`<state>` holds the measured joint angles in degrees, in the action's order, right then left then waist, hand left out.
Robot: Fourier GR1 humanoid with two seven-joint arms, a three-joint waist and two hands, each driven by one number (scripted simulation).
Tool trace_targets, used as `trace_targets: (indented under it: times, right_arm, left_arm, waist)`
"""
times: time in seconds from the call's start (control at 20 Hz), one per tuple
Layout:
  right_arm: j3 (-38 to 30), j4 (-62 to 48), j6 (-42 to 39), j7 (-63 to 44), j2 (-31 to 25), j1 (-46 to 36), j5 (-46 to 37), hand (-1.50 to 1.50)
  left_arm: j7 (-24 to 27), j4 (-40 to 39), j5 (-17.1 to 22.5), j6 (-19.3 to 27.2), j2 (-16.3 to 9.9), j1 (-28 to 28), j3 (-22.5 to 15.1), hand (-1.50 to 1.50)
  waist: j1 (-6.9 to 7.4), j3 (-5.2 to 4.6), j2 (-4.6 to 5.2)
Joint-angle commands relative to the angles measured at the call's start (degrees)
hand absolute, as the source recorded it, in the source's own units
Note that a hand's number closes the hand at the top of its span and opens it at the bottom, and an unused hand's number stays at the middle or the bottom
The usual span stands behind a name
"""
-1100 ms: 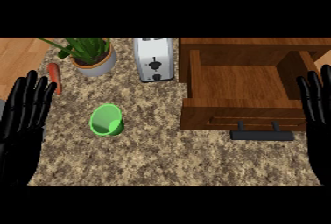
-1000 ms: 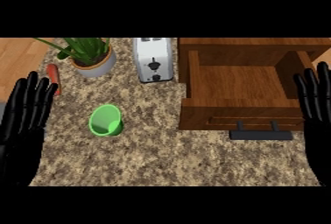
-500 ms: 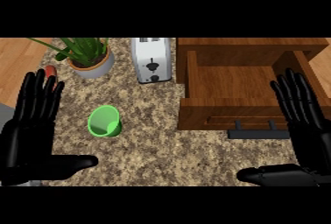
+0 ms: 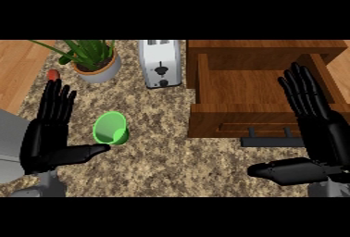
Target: Pick up the cup, place it into the drawer and close the drawer
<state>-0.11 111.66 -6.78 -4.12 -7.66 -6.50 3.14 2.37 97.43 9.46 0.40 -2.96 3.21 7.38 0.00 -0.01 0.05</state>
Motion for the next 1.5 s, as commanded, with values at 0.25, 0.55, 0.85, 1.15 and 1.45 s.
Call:
trace_targets:
  times: [0.25,0.55,0.85,1.15,1.45]
  right_arm:
    - [-4.2,-2.1,-3.1,-0.2,-2.6,-3.2,2.9,-1.5]
    - [-3.9,-2.5,-1.6,-1.3,-1.3,-6.1,2.3,-1.5]
    - [-6.3,-4.2,-2.4,-4.6,-3.4,-10.5,3.8,-1.5]
    - [-5.6,-5.9,-2.8,-0.9,-2.5,-8.6,2.1,-1.5]
    - [-6.7,-2.6,-4.4,-2.8,-3.5,-7.0,4.3,-1.5]
  left_arm:
    - [11.9,-15.4,-1.6,-1.9,0.1,-2.5,2.2,-1.5]
    - [18.1,-29.8,-2.0,-2.4,-2.8,2.4,5.8,-1.5]
    - [26.2,-41.2,-2.3,-4.0,-3.3,4.2,6.5,-1.5]
    - [39.5,-66.0,-3.0,-6.1,-7.5,15.2,11.0,-1.5]
    - [49.7,-79.1,-3.8,-5.5,-8.0,19.8,12.3,-1.5]
  waist:
    - [-0.09,-0.01,-0.03]
    - [-0.11,-0.01,-0.02]
    - [0.02,-0.01,-0.01]
    - [-0.48,-0.05,0.14]
    - [-0.72,-0.07,0.17]
